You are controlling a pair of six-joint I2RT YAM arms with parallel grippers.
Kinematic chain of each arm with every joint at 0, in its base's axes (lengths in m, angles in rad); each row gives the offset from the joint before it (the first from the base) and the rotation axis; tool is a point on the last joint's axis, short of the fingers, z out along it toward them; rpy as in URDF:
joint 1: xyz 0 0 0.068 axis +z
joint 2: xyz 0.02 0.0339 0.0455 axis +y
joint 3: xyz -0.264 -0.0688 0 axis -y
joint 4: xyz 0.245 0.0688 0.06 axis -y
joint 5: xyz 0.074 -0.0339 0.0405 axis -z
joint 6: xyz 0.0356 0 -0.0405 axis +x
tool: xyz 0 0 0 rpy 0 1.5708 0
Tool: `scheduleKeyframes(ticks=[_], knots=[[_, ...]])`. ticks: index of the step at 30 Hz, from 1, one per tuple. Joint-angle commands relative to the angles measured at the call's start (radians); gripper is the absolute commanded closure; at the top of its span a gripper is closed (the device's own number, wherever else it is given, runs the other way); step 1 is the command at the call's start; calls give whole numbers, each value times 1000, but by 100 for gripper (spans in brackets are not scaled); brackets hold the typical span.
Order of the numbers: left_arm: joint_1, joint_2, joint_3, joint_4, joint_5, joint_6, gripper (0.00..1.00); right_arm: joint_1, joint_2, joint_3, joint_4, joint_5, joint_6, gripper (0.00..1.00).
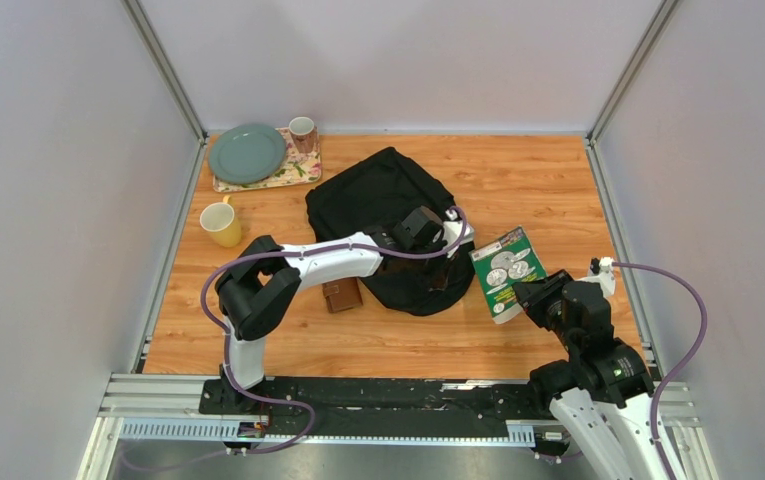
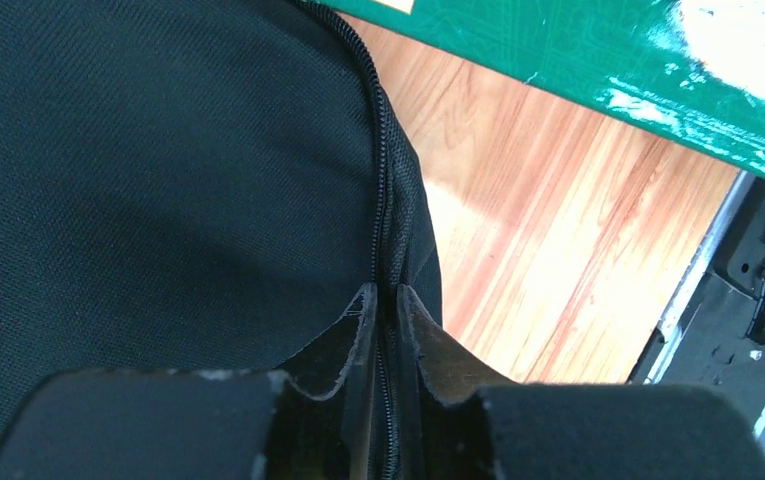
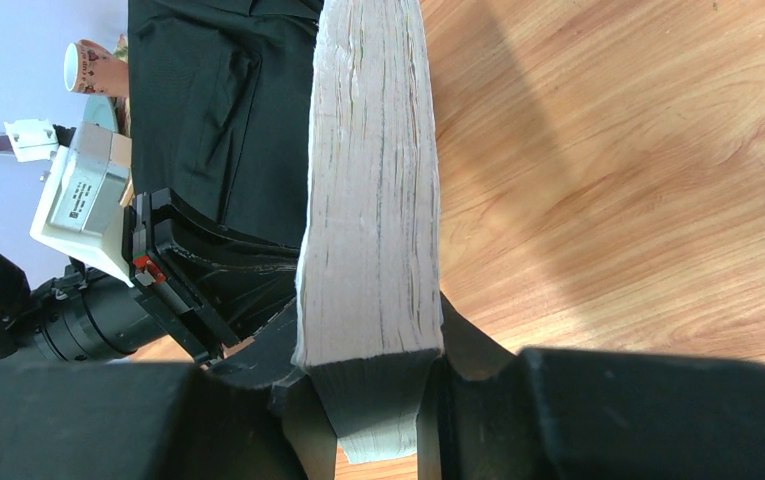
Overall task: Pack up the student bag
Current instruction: Place the book in the student bag.
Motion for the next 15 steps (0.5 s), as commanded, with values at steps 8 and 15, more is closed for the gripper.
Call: scheduleKeyframes(ticks=[8, 15], knots=[[-9, 4, 5, -5, -63, 25, 72, 2, -27, 19, 100, 3, -3, 92], [-25, 32, 34, -31, -74, 37, 72, 2, -30, 18, 98, 3, -5, 90]])
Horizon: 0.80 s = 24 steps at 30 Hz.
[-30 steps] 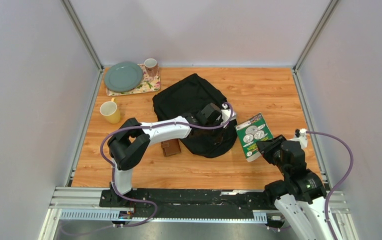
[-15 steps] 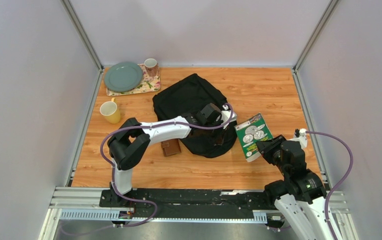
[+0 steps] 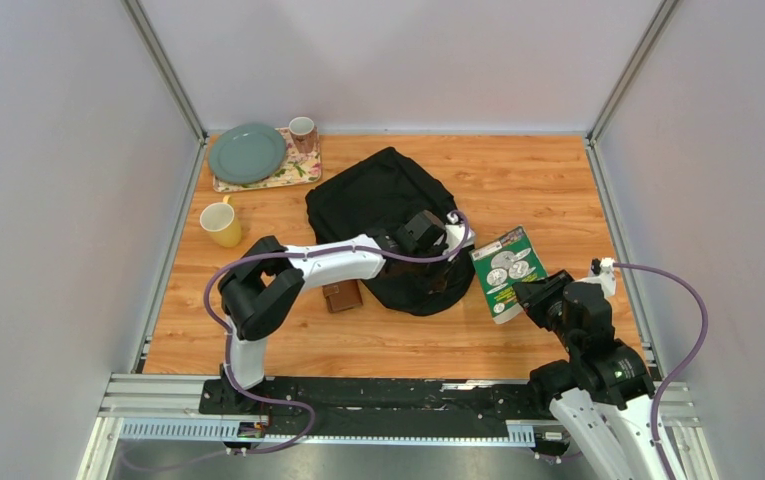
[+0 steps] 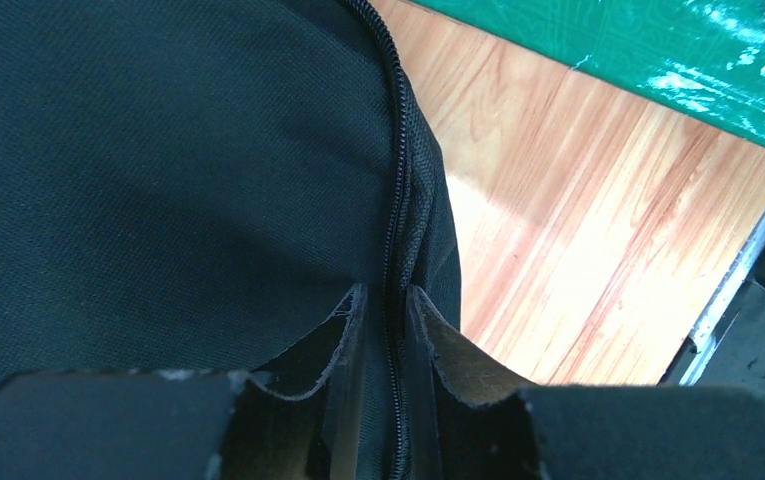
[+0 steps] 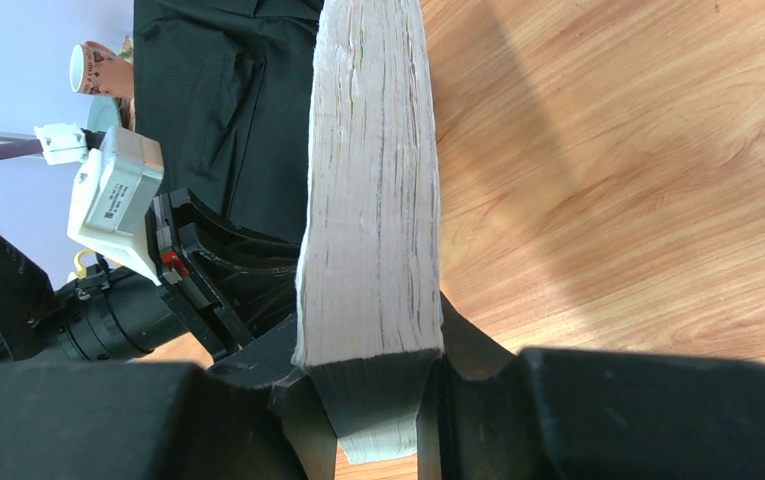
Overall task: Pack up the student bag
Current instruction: Place the book in the student bag.
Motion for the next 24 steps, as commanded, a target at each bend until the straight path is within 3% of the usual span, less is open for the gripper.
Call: scheduleKeyframes(ticks=[1, 6, 8, 9, 12, 24], knots=[[-13, 27, 41, -24, -5, 35, 71, 2, -20, 18, 99, 4, -5, 90], [-19, 44, 58, -43, 21, 45, 70, 1, -25, 15, 100, 1, -3, 89], [-19, 44, 58, -43, 24, 47, 77, 2, -28, 15, 97, 4, 0, 89], [-19, 44, 58, -41, 18, 47, 86, 2, -28, 13, 97, 3, 0, 89], [-19, 36, 61, -40, -4, 44, 100, 1, -31, 16, 94, 6, 0, 89], [25, -148, 126, -64, -176, 84, 100, 1, -48, 61, 31, 37, -31, 90]])
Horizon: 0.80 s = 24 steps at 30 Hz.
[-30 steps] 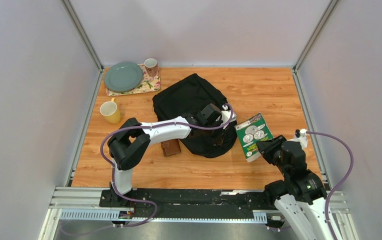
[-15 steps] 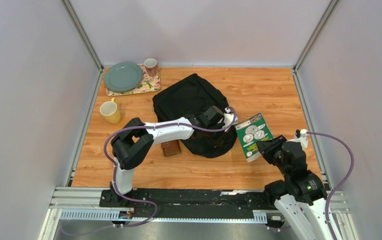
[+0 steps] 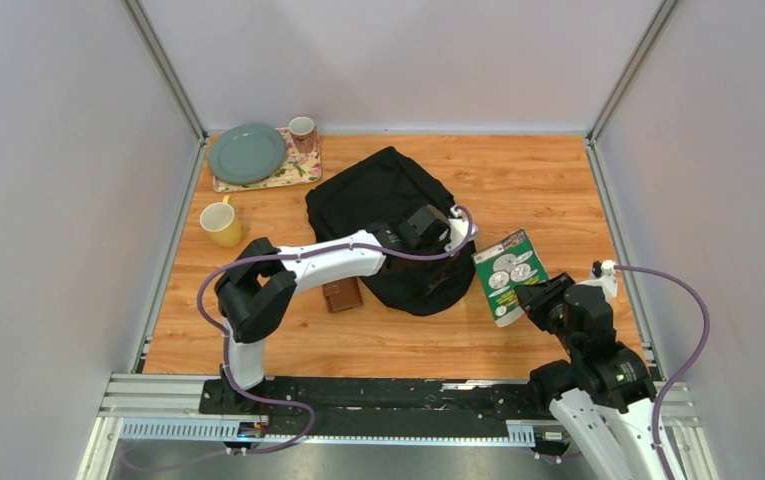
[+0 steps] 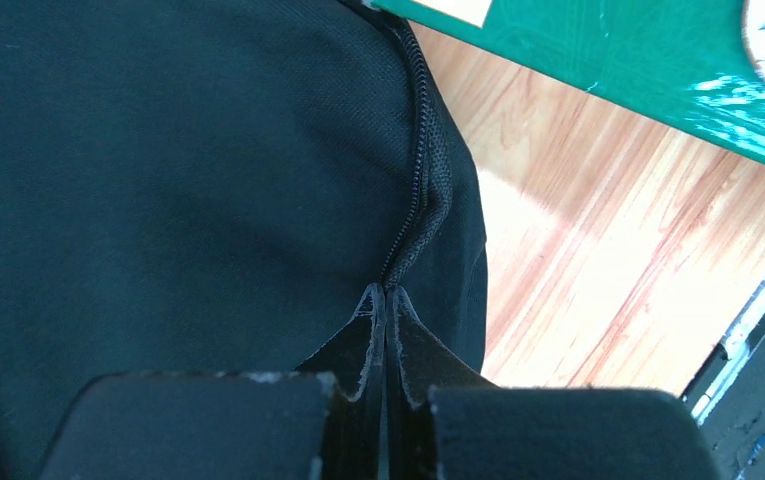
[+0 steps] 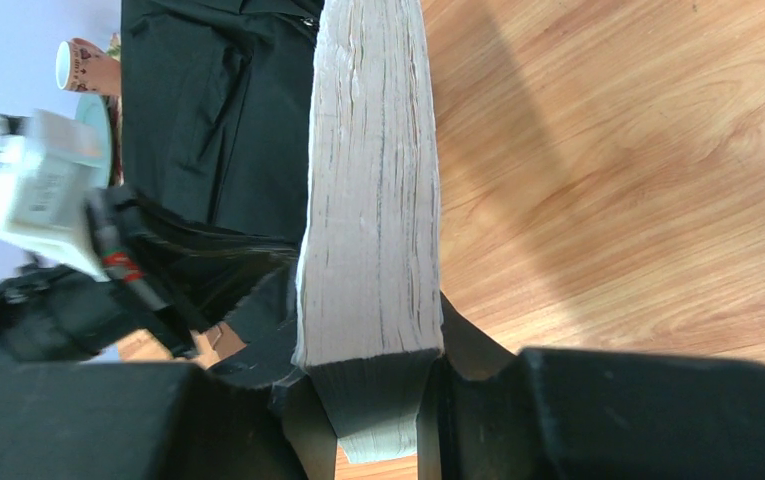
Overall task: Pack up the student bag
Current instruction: Place the book in the student bag.
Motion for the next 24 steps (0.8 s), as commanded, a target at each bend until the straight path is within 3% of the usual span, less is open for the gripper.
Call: scheduleKeyframes(ticks=[1, 6, 9, 13, 19, 24], knots=[[44, -183, 63, 21, -84, 30, 100, 2, -34, 63, 49, 32, -25, 91], [73, -254, 86, 10, -136, 35, 100, 2, -42, 91, 30, -9, -20, 95], [76, -286, 89, 16, -137, 43, 100, 4, -24, 84, 63, -127, 4, 100], [74, -335, 77, 54, -105, 26, 100, 2, 22, 15, 234, -377, 95, 100], [73, -383, 66, 79, -50, 26, 100, 4, 99, -159, 599, -517, 274, 100], [70, -401, 51, 96, -45, 18, 100, 4, 257, -182, 803, -597, 316, 100]])
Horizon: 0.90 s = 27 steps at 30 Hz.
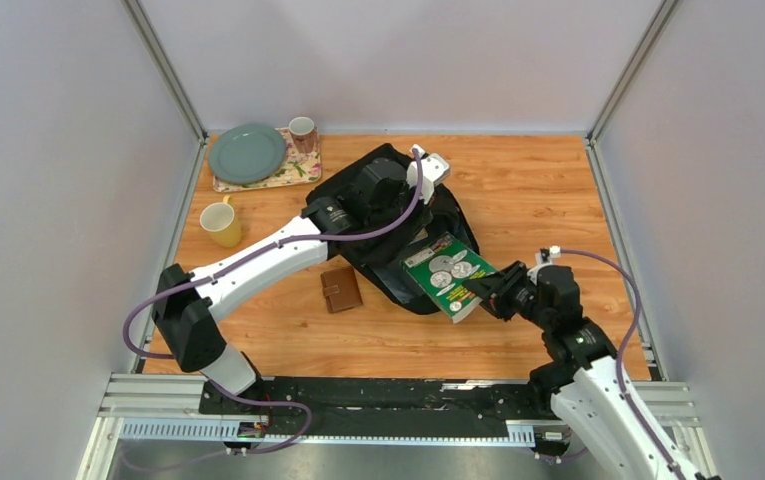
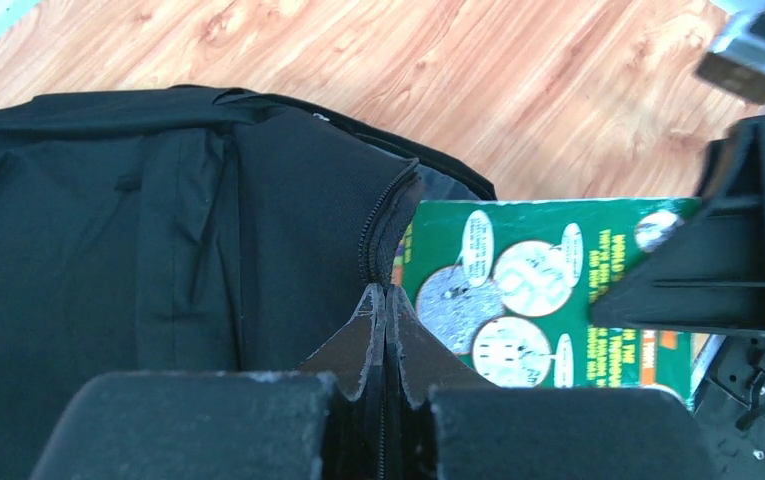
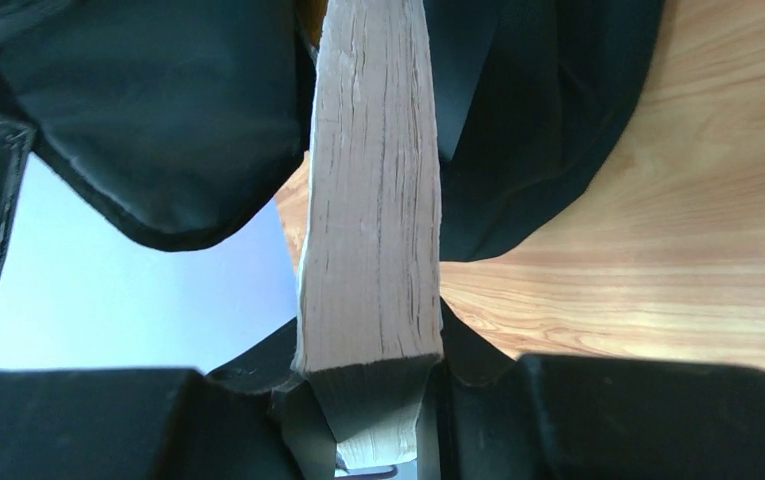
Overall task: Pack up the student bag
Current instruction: Place the book in the student bag.
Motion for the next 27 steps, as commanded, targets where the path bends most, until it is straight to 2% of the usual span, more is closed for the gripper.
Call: scheduleKeyframes(ticks=[1, 5, 6, 8, 10, 15, 17, 20, 23, 24, 27], knots=[[-10, -71, -1, 98, 48, 1, 100, 2, 121, 8, 399, -148, 91, 100], [-13, -79, -10, 98, 54, -6, 100, 4, 228, -44, 635, -192, 200, 100], [-13, -80, -11, 100, 54, -8, 100, 4, 251, -62, 768, -206, 226, 100], [-16, -85, -16, 102, 57, -12, 100, 15, 310, -32, 771, -223, 205, 100], [-15, -88, -17, 108, 63, -17, 100, 22, 340, 27, 668, -182, 164, 100], [-24, -94, -14, 105, 71, -26, 100, 36, 434, 38, 744, -148, 177, 100], [-26, -97, -17, 108, 68, -29, 100, 73, 483, 38, 769, -84, 177, 100], [-27, -102, -16, 102, 82, -40, 100, 123, 576, 59, 852, -6, 182, 100], [-27, -113, -25, 105, 74, -45, 100, 157, 687, 71, 979, 71, 209, 100], [-27, -114, -22, 102, 74, -49, 100, 162, 746, 79, 1069, 90, 215, 100], [-29, -131, -31, 106, 83, -62, 100, 189, 857, 129, 1170, 177, 223, 100]])
